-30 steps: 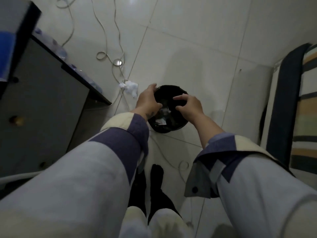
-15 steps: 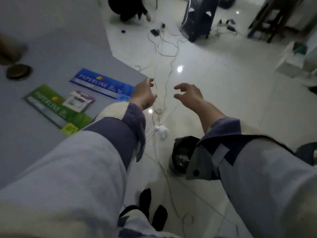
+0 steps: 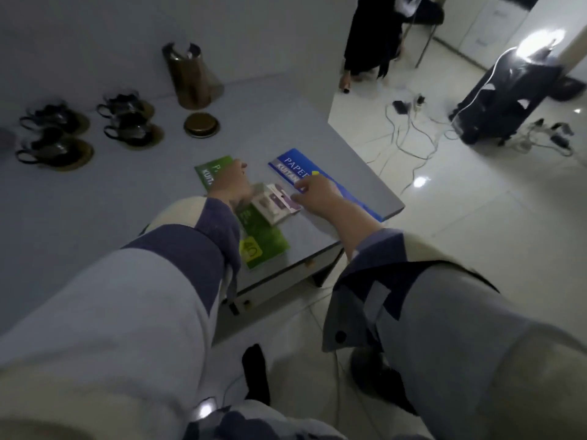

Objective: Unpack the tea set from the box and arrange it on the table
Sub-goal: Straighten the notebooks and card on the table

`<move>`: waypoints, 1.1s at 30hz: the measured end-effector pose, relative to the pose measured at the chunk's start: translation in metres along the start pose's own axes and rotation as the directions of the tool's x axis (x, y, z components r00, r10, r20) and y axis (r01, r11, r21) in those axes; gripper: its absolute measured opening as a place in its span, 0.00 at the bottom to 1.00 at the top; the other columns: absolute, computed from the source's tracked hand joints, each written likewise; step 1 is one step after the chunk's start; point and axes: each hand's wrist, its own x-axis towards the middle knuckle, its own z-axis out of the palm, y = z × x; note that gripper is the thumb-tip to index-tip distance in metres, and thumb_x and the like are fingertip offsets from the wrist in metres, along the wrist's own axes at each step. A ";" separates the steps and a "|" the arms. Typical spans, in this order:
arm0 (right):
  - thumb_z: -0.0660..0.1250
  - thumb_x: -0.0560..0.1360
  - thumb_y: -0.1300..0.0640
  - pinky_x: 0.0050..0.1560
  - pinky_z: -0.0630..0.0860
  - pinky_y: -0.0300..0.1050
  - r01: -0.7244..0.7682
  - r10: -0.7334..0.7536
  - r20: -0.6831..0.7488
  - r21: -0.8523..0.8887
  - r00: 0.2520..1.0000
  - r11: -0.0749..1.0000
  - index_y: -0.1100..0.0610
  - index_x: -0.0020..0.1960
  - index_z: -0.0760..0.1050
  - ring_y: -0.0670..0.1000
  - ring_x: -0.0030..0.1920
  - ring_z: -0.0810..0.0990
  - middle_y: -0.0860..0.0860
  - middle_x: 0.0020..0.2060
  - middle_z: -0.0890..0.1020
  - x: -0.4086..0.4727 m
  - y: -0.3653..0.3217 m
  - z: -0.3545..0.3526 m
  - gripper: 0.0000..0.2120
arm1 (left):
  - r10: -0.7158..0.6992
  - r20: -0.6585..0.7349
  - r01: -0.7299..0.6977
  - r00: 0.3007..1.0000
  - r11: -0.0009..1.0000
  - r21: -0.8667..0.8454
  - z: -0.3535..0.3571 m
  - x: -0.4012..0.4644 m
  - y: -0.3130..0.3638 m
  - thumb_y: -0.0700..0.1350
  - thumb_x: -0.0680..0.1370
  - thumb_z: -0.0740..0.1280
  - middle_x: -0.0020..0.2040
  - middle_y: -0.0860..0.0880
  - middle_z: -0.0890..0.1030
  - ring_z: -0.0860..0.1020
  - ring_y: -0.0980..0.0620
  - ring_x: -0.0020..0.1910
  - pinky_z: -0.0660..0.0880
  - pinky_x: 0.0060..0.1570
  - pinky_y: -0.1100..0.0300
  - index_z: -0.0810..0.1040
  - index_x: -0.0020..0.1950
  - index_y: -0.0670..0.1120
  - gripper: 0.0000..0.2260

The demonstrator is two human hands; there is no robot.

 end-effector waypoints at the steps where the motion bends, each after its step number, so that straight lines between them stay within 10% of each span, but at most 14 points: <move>1: 0.62 0.79 0.51 0.67 0.69 0.51 -0.013 0.015 0.041 -0.052 0.999 0.999 0.60 0.68 0.72 0.58 0.66 0.73 0.58 0.66 0.74 0.010 -0.006 0.011 0.21 | -0.027 0.007 0.027 1.000 0.999 0.019 -0.001 0.009 -0.011 0.39 0.77 0.67 0.72 0.41 0.69 0.69 0.43 0.70 0.66 0.67 0.56 0.63 0.74 0.41 0.27; 10: 0.77 0.67 0.53 0.59 0.77 0.58 -0.214 0.219 0.102 -0.060 0.970 0.975 0.63 0.68 0.65 0.59 0.58 0.78 0.58 0.57 0.78 0.072 -0.033 0.043 0.36 | -0.198 0.071 0.163 0.978 0.928 0.336 -0.005 0.067 -0.058 0.48 0.72 0.74 0.79 0.42 0.45 0.48 0.43 0.79 0.52 0.75 0.41 0.44 0.79 0.44 0.48; 14: 0.76 0.69 0.57 0.58 0.78 0.51 -0.207 0.220 0.248 -0.077 0.944 0.975 0.66 0.59 0.72 0.58 0.57 0.80 0.59 0.56 0.80 0.083 -0.038 0.033 0.24 | -0.241 0.202 0.120 0.949 0.871 0.476 -0.021 0.084 -0.055 0.55 0.67 0.77 0.79 0.43 0.36 0.39 0.44 0.78 0.44 0.74 0.38 0.34 0.78 0.44 0.59; 20: 0.71 0.74 0.61 0.51 0.76 0.49 -0.212 0.206 0.193 0.012 0.959 0.977 0.66 0.69 0.63 0.55 0.49 0.76 0.58 0.46 0.78 0.106 -0.039 0.008 0.28 | -0.304 0.240 0.127 0.922 0.822 0.555 -0.026 0.098 -0.050 0.58 0.63 0.79 0.79 0.42 0.43 0.43 0.43 0.79 0.46 0.74 0.36 0.35 0.78 0.44 0.62; 24: 0.71 0.74 0.56 0.65 0.71 0.49 -0.244 0.253 0.101 -0.091 0.962 0.966 0.62 0.72 0.60 0.59 0.65 0.72 0.61 0.65 0.70 0.126 -0.027 -0.011 0.32 | -0.335 0.207 0.142 0.919 0.772 0.620 -0.026 0.101 -0.049 0.61 0.61 0.79 0.78 0.42 0.46 0.49 0.41 0.77 0.45 0.74 0.35 0.38 0.79 0.43 0.63; 33: 0.75 0.70 0.50 0.67 0.65 0.48 -0.389 0.416 0.157 -0.178 0.896 0.904 0.63 0.68 0.65 0.58 0.72 0.65 0.59 0.71 0.67 0.154 -0.017 -0.018 0.34 | -0.281 0.068 0.177 0.957 0.754 0.632 -0.024 0.107 -0.050 0.59 0.59 0.79 0.70 0.44 0.57 0.55 0.39 0.72 0.39 0.72 0.32 0.52 0.76 0.46 0.55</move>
